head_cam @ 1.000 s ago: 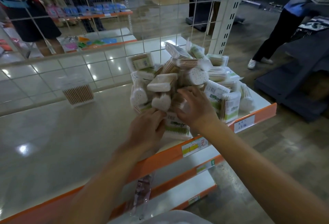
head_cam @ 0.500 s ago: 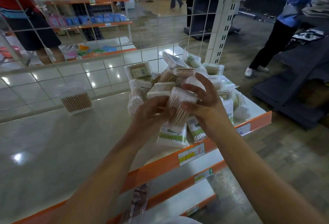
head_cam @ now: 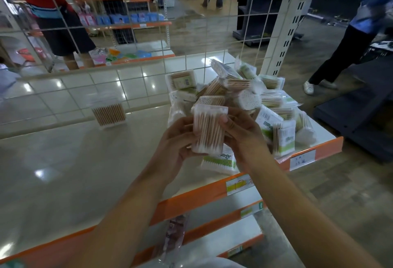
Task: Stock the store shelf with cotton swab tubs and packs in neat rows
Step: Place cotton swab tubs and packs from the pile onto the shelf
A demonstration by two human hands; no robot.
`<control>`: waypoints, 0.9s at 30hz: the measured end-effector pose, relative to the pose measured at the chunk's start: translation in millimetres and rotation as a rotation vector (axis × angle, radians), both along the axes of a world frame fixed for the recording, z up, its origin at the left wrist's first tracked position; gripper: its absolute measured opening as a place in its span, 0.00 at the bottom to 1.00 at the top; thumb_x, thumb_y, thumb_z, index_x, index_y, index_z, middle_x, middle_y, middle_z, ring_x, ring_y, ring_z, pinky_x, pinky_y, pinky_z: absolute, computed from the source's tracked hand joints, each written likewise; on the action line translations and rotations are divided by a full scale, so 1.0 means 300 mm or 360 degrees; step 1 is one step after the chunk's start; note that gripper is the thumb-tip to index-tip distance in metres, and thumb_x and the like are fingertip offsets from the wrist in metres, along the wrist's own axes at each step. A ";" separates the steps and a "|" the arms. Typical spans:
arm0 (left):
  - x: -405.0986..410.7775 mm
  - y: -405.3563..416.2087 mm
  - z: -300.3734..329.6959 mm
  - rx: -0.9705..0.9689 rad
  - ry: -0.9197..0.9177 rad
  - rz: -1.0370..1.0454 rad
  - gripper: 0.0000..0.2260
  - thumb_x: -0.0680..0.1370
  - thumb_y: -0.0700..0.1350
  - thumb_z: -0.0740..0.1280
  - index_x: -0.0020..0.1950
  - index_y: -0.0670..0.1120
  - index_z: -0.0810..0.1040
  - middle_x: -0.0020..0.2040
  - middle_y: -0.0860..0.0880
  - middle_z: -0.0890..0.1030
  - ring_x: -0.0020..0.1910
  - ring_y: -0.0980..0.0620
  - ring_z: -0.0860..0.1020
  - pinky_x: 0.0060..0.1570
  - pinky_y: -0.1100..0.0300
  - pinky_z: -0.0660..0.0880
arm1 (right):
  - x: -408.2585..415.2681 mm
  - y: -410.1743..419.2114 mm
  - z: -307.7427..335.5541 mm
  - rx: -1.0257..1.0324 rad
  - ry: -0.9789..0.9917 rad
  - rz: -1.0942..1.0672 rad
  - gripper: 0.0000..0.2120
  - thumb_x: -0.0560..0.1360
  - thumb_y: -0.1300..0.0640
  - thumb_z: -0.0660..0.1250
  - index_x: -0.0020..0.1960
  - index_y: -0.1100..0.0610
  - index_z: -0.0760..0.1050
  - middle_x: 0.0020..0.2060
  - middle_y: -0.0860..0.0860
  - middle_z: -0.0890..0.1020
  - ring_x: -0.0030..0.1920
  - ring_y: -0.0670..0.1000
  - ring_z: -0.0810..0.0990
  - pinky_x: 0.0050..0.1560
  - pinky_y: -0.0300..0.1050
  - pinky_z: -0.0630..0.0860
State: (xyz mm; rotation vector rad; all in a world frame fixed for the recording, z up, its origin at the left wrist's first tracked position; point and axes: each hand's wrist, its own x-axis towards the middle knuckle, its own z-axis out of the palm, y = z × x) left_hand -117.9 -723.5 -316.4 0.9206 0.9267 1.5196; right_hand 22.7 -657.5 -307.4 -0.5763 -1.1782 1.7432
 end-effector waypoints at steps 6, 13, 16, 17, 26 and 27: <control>-0.035 -0.042 -0.002 0.0077 -0.0086 0.0021 0.15 0.67 0.39 0.65 0.53 0.39 0.74 0.44 0.45 0.82 0.43 0.46 0.81 0.40 0.47 0.79 | -0.021 -0.040 0.020 0.0074 -0.0115 -0.0154 0.11 0.64 0.60 0.74 0.44 0.60 0.76 0.37 0.52 0.81 0.38 0.50 0.81 0.38 0.43 0.79; -0.104 -0.109 -0.006 0.0090 -0.0053 0.0118 0.13 0.68 0.38 0.66 0.52 0.40 0.75 0.48 0.43 0.81 0.45 0.46 0.81 0.37 0.51 0.80 | -0.089 -0.113 0.038 0.0195 -0.0106 -0.0222 0.05 0.65 0.60 0.71 0.40 0.58 0.77 0.31 0.47 0.82 0.34 0.46 0.81 0.34 0.40 0.78; -0.149 -0.156 -0.014 0.0093 -0.0012 0.0156 0.19 0.65 0.42 0.71 0.54 0.41 0.75 0.51 0.41 0.79 0.47 0.44 0.80 0.42 0.46 0.80 | -0.140 -0.150 0.025 0.0234 -0.0154 -0.0248 0.08 0.67 0.59 0.71 0.45 0.60 0.79 0.36 0.53 0.83 0.39 0.52 0.81 0.38 0.43 0.78; -0.170 -0.180 -0.016 0.0094 0.0006 0.0173 0.19 0.65 0.42 0.71 0.54 0.41 0.75 0.51 0.41 0.79 0.47 0.44 0.80 0.43 0.45 0.79 | -0.166 -0.170 0.022 0.0242 -0.0170 -0.0271 0.10 0.67 0.58 0.69 0.46 0.61 0.79 0.38 0.55 0.83 0.40 0.53 0.81 0.39 0.44 0.79; -0.387 -0.447 0.009 0.0045 0.0174 0.0394 0.20 0.60 0.45 0.72 0.50 0.43 0.75 0.43 0.51 0.82 0.42 0.49 0.80 0.32 0.56 0.78 | -0.446 -0.379 0.041 0.0279 -0.0358 -0.0249 0.07 0.74 0.67 0.65 0.40 0.59 0.78 0.33 0.50 0.82 0.36 0.49 0.80 0.37 0.42 0.77; -0.410 -0.476 0.011 0.0004 0.0226 0.0431 0.21 0.58 0.46 0.73 0.49 0.45 0.75 0.42 0.51 0.82 0.41 0.50 0.80 0.33 0.56 0.78 | -0.481 -0.407 0.042 0.0272 -0.0373 -0.0232 0.08 0.73 0.68 0.65 0.40 0.58 0.79 0.32 0.48 0.82 0.35 0.48 0.80 0.37 0.40 0.77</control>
